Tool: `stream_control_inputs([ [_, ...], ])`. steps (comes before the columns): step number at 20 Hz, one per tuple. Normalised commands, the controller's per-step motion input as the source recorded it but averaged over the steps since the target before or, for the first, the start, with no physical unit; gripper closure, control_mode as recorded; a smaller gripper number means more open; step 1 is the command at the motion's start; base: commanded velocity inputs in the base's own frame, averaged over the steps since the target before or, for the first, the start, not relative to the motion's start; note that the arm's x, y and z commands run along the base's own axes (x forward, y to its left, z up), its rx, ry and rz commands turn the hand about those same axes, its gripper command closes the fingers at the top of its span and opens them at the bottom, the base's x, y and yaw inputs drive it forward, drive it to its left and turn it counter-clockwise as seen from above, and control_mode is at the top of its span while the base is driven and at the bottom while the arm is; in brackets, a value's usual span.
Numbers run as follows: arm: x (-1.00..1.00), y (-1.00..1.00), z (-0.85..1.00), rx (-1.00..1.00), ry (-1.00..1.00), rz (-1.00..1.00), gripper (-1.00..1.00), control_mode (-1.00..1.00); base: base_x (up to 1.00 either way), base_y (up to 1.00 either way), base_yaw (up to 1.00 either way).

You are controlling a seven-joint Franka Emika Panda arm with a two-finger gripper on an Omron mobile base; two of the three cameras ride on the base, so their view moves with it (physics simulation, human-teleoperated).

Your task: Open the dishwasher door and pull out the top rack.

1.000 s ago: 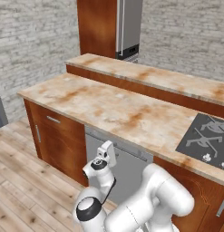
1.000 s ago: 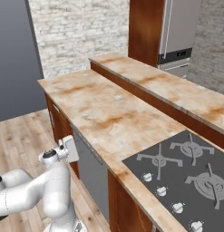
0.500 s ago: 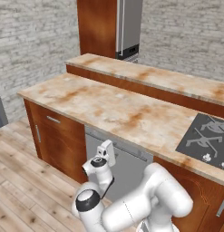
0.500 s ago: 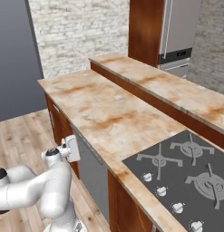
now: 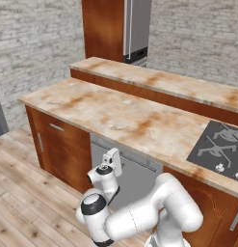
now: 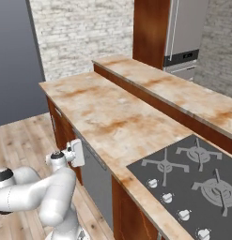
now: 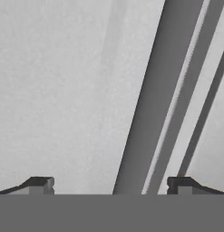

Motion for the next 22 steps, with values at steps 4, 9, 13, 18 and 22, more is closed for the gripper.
stream_control_inputs([
  [4,0.29,0.0,-0.41,-0.06,-0.06,-0.01,-1.0,-1.0,0.0,0.0,0.0],
  [9,0.26,-0.01,-0.43,-0.07,-0.08,-0.01,-1.0,-1.0,0.0,0.0,0.0],
  [13,0.31,-0.07,-0.48,-0.07,-0.05,-0.02,-1.0,-1.0,0.0,0.0,0.0],
  [18,0.4,-0.1,-0.49,-0.08,-0.03,-0.04,1.0,-1.0,0.0,0.0,0.0],
  [22,0.3,-0.13,-0.46,-0.06,-0.02,-0.04,1.0,-1.0,0.0,0.0,0.0],
])
